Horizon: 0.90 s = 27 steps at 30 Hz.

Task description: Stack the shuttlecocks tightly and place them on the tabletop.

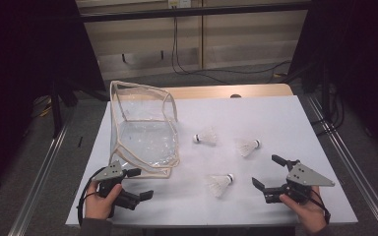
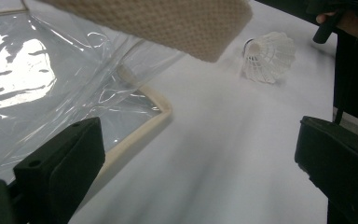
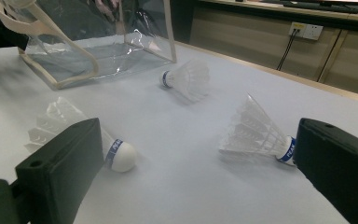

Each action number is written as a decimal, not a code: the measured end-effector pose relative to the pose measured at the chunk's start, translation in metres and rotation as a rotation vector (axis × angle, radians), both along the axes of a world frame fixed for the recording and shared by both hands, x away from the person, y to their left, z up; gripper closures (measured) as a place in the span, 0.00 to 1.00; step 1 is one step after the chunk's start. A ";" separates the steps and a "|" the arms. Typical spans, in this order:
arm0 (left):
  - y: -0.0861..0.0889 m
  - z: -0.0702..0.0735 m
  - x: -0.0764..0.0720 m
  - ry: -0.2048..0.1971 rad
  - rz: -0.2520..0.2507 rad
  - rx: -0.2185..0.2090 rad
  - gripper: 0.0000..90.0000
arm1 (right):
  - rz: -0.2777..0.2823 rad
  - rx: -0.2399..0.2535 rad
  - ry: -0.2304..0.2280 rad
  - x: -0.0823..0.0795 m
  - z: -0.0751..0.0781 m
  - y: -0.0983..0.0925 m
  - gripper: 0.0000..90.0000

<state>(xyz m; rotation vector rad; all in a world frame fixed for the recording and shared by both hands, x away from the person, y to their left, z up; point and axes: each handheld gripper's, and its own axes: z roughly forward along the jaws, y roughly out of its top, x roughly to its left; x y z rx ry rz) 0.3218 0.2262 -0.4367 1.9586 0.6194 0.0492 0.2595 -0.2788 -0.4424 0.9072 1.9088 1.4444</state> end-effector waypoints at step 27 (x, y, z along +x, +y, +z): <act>-0.005 -0.003 0.000 0.000 -0.014 -0.024 0.02 | -0.060 -0.025 0.028 0.030 0.004 0.001 0.01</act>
